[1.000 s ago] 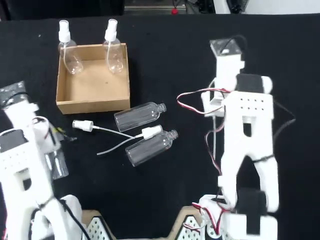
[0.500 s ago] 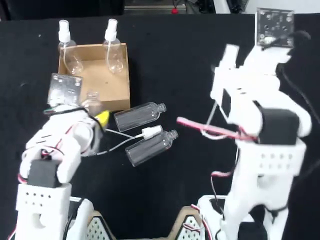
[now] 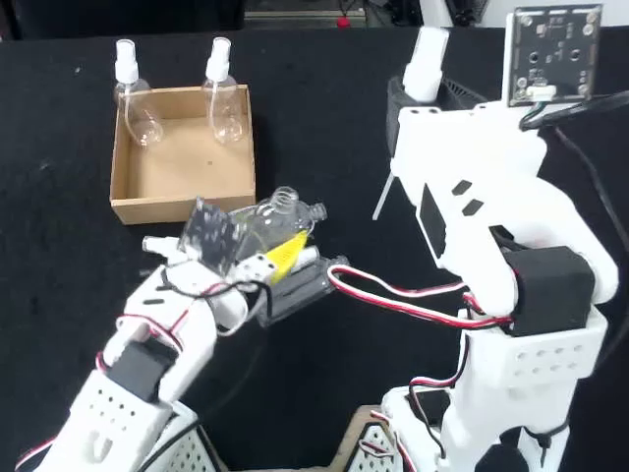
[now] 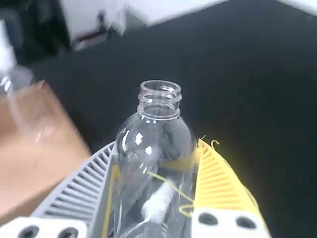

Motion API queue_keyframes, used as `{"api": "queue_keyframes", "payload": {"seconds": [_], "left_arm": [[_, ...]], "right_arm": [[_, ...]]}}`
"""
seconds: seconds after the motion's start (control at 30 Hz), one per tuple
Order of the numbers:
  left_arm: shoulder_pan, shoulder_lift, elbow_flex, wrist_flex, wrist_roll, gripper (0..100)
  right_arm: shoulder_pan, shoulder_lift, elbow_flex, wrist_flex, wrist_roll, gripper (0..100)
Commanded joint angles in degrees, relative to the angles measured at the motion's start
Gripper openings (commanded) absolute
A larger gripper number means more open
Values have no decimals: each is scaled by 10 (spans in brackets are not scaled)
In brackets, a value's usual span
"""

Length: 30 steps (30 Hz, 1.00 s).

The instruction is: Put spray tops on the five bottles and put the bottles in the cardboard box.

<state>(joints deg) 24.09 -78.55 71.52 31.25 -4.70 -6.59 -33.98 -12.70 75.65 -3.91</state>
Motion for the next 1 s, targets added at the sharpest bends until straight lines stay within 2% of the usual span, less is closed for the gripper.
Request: {"api": "queue_keyframes", "payload": {"seconds": [0.0, 0.13, 0.3, 0.67, 0.97], "left_arm": [[32, -65, 73, -128, 3, 112], [30, -139, 155, -213, 3, 112], [35, -258, 254, -271, 2, 109], [29, -248, 259, -271, -1, 109], [29, -247, 259, -271, -1, 109]], "right_arm": [[-11, -7, -24, -38, -4, 12], [-12, -4, 9, -84, -4, 12], [-62, -5, 54, -147, -4, 12], [-163, -5, 46, -177, 2, 12], [-191, -1, 52, -185, 2, 12]]}}
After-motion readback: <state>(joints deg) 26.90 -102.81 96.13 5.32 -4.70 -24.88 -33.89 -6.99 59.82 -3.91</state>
